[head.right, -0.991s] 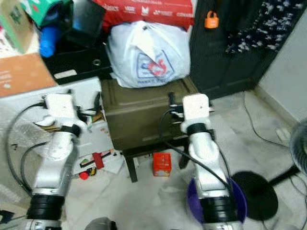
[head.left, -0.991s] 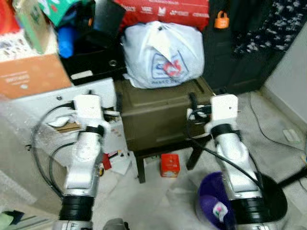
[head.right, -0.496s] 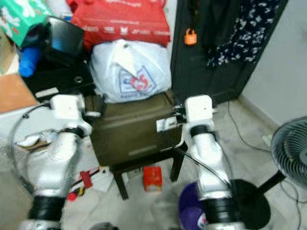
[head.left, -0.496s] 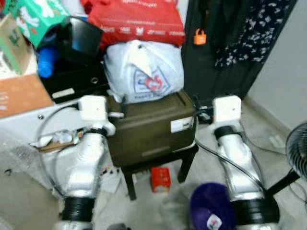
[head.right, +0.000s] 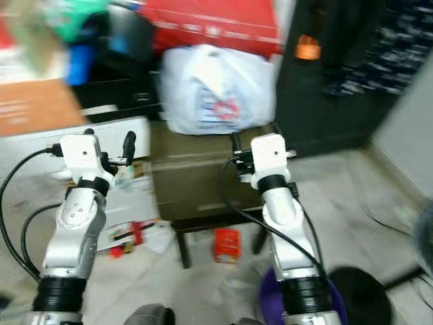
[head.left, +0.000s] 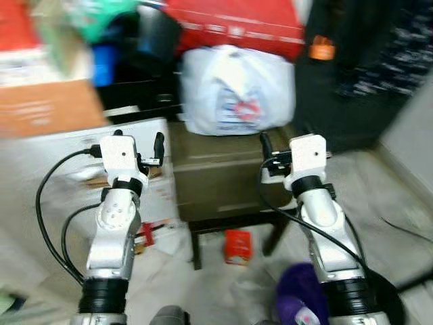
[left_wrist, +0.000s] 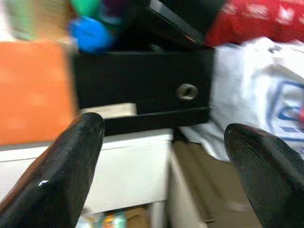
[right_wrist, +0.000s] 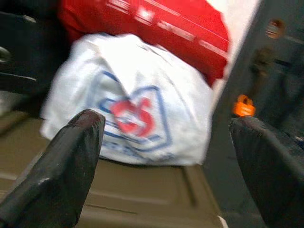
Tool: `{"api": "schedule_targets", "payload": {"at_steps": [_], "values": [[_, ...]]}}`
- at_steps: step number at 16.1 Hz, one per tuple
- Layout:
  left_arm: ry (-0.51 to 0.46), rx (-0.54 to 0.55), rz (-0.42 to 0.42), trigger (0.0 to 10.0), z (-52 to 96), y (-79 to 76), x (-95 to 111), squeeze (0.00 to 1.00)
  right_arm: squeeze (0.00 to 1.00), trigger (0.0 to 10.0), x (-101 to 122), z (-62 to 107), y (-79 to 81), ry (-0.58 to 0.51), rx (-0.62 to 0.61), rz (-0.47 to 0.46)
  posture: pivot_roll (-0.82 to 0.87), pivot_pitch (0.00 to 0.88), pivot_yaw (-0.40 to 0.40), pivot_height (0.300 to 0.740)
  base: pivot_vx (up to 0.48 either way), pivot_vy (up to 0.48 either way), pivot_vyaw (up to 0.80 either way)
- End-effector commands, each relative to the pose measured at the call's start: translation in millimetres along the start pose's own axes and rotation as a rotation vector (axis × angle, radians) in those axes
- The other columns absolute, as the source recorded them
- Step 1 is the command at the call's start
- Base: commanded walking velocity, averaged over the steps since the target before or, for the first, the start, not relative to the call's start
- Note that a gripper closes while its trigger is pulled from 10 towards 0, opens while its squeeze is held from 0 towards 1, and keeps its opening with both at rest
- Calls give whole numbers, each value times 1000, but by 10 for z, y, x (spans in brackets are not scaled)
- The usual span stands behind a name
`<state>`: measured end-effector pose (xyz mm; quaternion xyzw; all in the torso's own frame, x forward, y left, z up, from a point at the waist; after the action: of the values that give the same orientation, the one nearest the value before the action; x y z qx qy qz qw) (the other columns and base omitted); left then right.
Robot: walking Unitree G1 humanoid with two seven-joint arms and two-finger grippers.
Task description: Clean up the room
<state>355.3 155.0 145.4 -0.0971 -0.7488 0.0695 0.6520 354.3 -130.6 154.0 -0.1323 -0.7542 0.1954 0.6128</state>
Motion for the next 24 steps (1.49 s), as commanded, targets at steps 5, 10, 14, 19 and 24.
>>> {"api": "schedule_targets", "payload": {"at_steps": [5, 10, 14, 19, 24], "values": [[-2, -19, -12, 10000, -14, -27, 21, 0, 0, 10000, 17, -44, -19, -4, -5, -4, -22, 0, -15, 740, 0, 0, 800], [-3, -12, -12, 10000, -21, -15, 27, 0, 0, 10000, 14, -50, -22, -4, -8, -7, -22, 0, -13, 740, 0, 0, 800], [-3, -2, -14, 10000, -16, 12, 32, 0, 0, 10000, 12, -52, -24, -4, -10, -7, -22, 0, -13, 740, 0, 0, 800], [9, 6, -16, 10000, -13, 58, 14, 0, 0, 10000, 8, -65, -20, -4, -6, -7, -16, 0, -13, 740, 0, 0, 800], [13, 1, -16, 10000, -15, 50, 6, 0, 0, 10000, 11, -72, -10, -7, -1, -7, -16, 0, -14, 740, 0, 0, 800]]}}
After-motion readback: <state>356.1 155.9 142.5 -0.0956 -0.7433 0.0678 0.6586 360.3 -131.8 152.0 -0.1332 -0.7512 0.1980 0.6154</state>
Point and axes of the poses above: a point about 5 cm out from each wrist's last joint towards the gripper, its own z axis pointing back from the gripper into the wrist, its own x axis along the axis of the wrist's last joint, y = z × x, the point moved 6 cm from there along -z, pointing out of the wrist towards the gripper, and after that the axes turned 14 degrees about z, right-handed, at the moved point
